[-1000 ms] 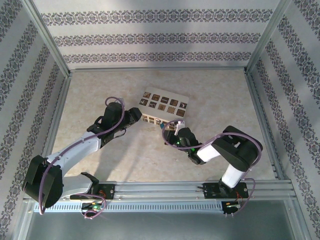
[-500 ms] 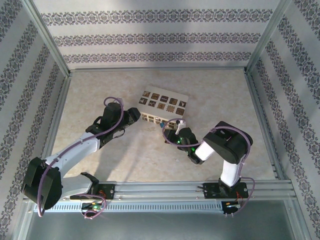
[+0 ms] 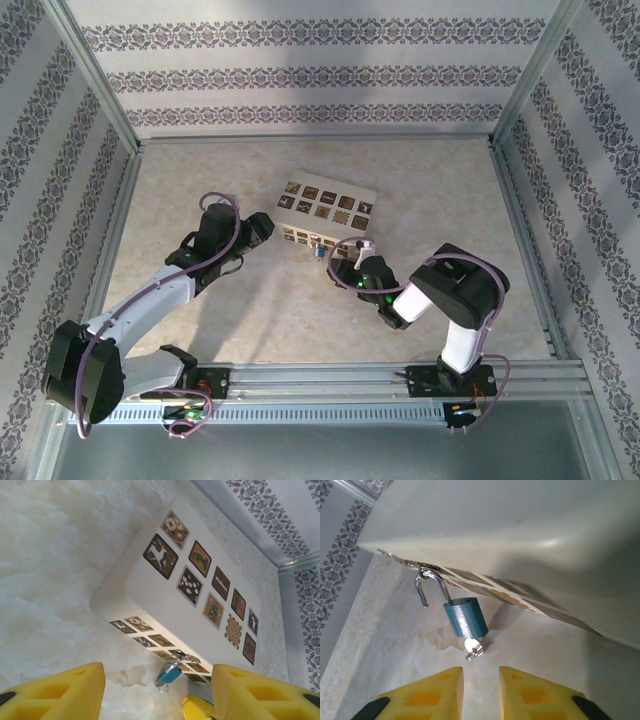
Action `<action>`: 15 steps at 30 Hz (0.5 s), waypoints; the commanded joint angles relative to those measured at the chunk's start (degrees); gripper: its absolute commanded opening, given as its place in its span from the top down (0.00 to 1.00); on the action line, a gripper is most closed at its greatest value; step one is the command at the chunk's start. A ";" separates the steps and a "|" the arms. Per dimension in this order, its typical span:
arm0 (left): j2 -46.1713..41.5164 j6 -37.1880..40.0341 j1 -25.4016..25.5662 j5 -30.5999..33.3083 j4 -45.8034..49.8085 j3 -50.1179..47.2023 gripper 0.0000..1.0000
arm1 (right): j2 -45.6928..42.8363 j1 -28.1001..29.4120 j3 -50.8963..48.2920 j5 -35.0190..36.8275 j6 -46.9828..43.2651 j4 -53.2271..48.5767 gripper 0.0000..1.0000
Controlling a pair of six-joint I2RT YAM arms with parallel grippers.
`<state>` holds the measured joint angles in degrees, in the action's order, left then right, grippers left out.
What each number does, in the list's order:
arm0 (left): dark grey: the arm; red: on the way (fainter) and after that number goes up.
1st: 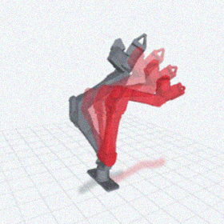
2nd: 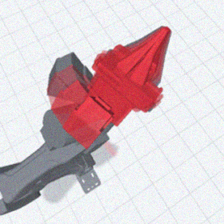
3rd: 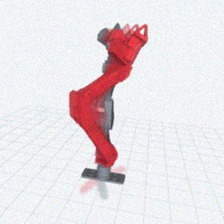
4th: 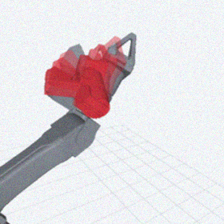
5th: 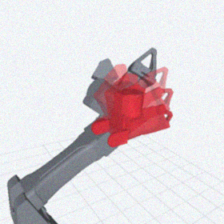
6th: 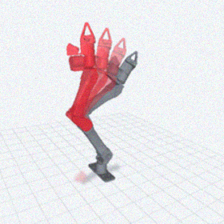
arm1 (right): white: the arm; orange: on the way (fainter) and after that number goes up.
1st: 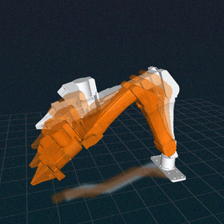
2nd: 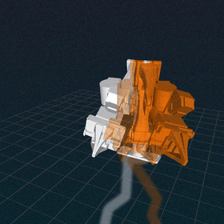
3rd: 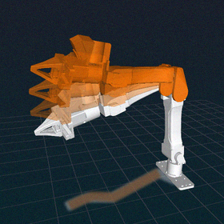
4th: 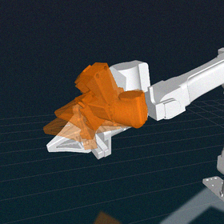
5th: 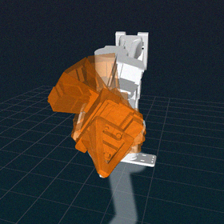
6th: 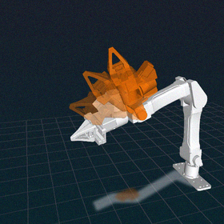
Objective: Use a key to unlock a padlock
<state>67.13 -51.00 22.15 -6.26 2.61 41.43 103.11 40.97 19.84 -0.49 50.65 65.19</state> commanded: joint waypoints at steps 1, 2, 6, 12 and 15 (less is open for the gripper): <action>-1.48 3.57 -2.50 0.50 2.53 1.34 0.37 | -3.58 -0.51 -2.05 2.24 -1.26 -1.97 0.69; -1.39 4.20 -3.51 -0.14 2.54 1.48 0.34 | -4.61 -0.62 -2.42 2.53 -1.65 -2.69 0.68; 0.34 7.76 -7.15 -4.11 2.76 3.34 0.25 | -9.81 -0.77 -2.55 2.75 -3.85 -7.53 0.64; 9.69 15.52 -11.37 -14.83 5.52 11.14 0.23 | -15.66 -1.37 -1.53 0.73 -2.16 -11.17 0.51; 16.69 18.00 -12.26 -20.57 7.17 16.62 0.23 | -16.02 -1.37 -0.50 -0.30 -0.36 -11.36 0.48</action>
<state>79.50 -38.57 10.92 -19.14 6.31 54.33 87.77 40.21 17.96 0.51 48.56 55.24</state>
